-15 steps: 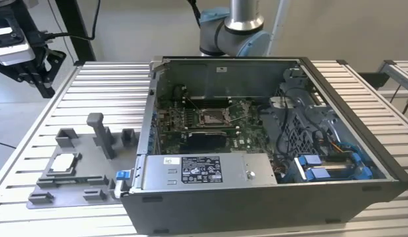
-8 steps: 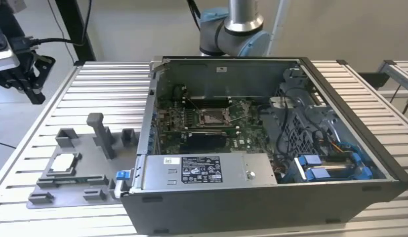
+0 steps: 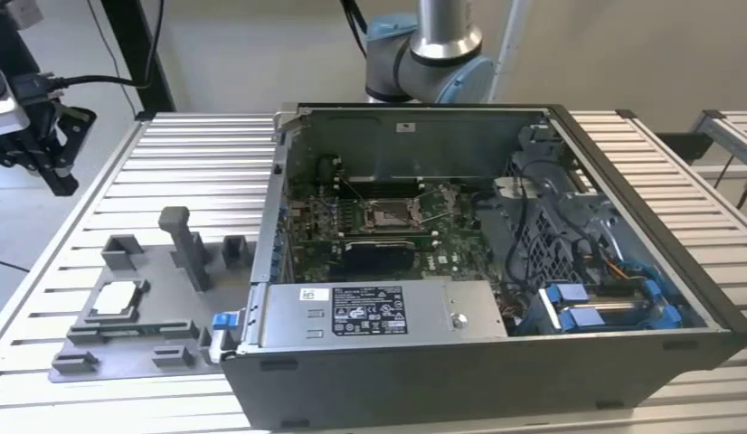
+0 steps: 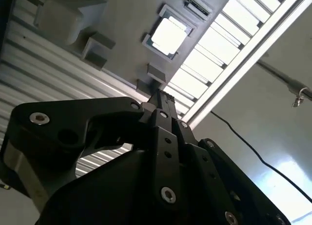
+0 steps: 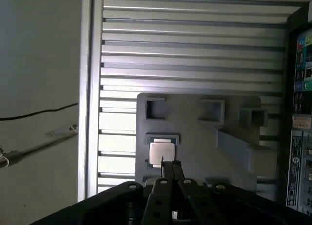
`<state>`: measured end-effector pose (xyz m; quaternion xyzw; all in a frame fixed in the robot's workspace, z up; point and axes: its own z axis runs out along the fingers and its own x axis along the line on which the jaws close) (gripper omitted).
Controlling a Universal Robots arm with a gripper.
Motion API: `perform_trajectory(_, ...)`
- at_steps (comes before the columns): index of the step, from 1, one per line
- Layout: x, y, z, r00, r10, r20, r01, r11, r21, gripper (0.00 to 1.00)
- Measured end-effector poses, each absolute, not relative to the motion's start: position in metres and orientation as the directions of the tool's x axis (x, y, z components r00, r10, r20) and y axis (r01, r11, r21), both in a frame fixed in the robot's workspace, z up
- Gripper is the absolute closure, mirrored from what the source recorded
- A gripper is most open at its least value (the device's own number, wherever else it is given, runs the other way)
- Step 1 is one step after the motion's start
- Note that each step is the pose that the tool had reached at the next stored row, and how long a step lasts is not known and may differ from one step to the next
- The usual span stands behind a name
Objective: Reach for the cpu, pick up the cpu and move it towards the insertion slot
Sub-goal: 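Reach for the cpu, then pick up the cpu and move it towards the insertion slot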
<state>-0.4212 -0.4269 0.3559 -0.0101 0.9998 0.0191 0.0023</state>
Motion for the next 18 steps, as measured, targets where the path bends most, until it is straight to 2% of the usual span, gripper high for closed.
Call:
perform_trajectory(5,-0.4212,-0.4268,0.3558,-1.0,-0.02,-0.005,-0.02,0.999,0.038,1.0)
perform_trajectory(6,-0.4212,-0.4269,0.3558,-1.0,-0.02,-0.005,-0.02,0.999,0.038,0.0)
perform_trajectory(18,-0.4212,-0.4269,0.3556,-1.0,-0.021,-0.005,-0.021,0.999,0.038,0.0)
